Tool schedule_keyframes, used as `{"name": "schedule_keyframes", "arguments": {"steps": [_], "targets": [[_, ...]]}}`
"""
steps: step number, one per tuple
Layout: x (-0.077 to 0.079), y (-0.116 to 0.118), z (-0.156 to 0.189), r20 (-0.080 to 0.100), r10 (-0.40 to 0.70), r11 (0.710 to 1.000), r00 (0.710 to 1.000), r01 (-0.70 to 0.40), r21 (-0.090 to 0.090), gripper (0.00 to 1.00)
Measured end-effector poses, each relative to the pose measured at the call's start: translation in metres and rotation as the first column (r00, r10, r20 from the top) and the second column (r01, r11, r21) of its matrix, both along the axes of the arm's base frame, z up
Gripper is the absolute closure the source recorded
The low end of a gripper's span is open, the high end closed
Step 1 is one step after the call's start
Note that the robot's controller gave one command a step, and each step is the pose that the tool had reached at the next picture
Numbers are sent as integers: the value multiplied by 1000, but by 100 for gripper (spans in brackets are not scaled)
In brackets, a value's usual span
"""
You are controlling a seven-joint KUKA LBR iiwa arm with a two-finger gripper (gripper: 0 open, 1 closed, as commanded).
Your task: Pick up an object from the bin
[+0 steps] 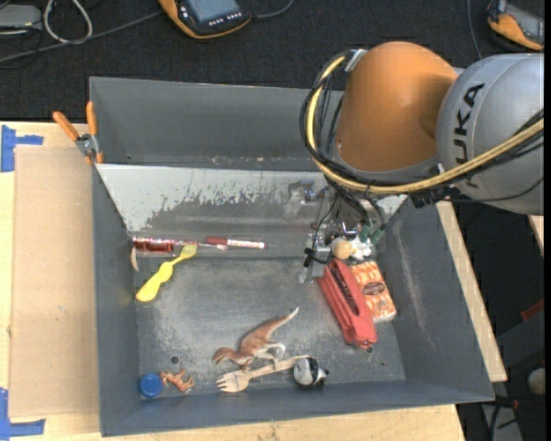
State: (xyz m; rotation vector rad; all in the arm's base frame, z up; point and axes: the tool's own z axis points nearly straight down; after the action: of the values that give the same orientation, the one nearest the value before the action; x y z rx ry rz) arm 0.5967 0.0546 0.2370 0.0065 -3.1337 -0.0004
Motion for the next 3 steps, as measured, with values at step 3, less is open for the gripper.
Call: {"name": "schedule_keyframes", "arguments": {"steps": [3], "targets": [[-31,-41,-134,15,110,994,994,-110,1,0]]}}
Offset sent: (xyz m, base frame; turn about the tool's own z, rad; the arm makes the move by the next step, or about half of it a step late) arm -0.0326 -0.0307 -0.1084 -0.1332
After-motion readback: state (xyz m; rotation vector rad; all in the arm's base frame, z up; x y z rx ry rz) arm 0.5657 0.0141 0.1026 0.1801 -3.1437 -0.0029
